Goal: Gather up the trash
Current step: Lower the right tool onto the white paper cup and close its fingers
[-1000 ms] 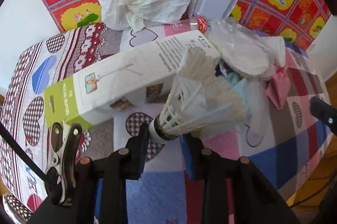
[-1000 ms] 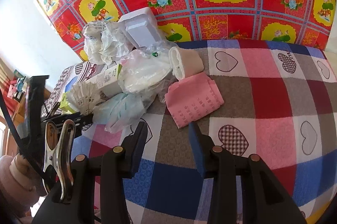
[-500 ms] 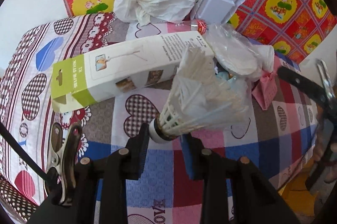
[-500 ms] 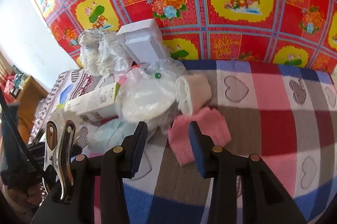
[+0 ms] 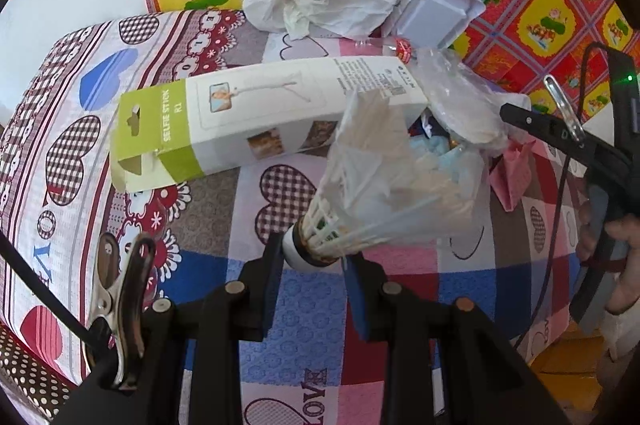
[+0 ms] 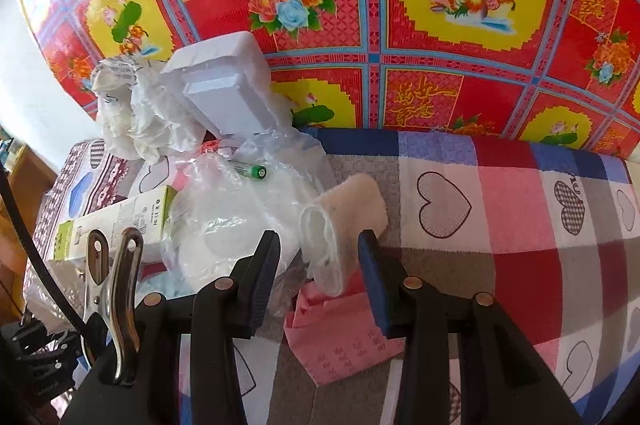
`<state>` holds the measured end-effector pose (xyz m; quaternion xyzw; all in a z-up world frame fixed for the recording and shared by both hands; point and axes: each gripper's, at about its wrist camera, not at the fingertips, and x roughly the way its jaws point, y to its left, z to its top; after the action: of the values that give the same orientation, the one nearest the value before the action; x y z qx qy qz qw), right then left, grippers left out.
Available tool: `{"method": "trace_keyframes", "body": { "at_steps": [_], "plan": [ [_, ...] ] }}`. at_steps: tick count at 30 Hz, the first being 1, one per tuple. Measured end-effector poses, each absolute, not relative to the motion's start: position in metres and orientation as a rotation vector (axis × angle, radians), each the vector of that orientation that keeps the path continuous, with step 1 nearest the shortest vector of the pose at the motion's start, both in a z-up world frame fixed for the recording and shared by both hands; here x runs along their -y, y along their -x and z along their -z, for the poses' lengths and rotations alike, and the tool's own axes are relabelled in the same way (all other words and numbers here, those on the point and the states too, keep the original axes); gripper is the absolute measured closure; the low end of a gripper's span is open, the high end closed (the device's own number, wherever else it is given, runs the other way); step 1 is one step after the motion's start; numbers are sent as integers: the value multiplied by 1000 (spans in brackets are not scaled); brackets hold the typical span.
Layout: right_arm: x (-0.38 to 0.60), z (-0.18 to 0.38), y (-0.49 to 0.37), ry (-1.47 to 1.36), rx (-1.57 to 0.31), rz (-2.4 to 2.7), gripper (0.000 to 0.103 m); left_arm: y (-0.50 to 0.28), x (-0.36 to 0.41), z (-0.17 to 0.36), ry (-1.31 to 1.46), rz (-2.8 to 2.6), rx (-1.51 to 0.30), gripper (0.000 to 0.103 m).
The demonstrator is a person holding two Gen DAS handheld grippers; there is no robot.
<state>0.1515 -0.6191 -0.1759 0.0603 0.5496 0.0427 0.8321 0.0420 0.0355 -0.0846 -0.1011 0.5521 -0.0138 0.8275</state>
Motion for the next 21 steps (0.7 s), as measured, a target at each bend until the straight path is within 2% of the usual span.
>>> {"method": "trace_keyframes", "body": {
  "at_steps": [5,7,11,16,21],
  "plan": [
    [621,182,-156,-148,-1178,-84,63,-43,-37,85,220,32,-1173,72],
    [622,183,-156,-159,-1178,-88,70,-42,-36,84,220,39,-1172,72],
    [624,184,-155,-182,-1181,-99,75,-42,-32,82,210,51,-1170,72],
    [623,176,-151,-167,-1146,-96,88,-42,-28,80,200,69,-1168,72],
    [625,167,-146,-170,-1120,-78,90,-42,-24,79,187,83,-1166,72]
  ]
}}
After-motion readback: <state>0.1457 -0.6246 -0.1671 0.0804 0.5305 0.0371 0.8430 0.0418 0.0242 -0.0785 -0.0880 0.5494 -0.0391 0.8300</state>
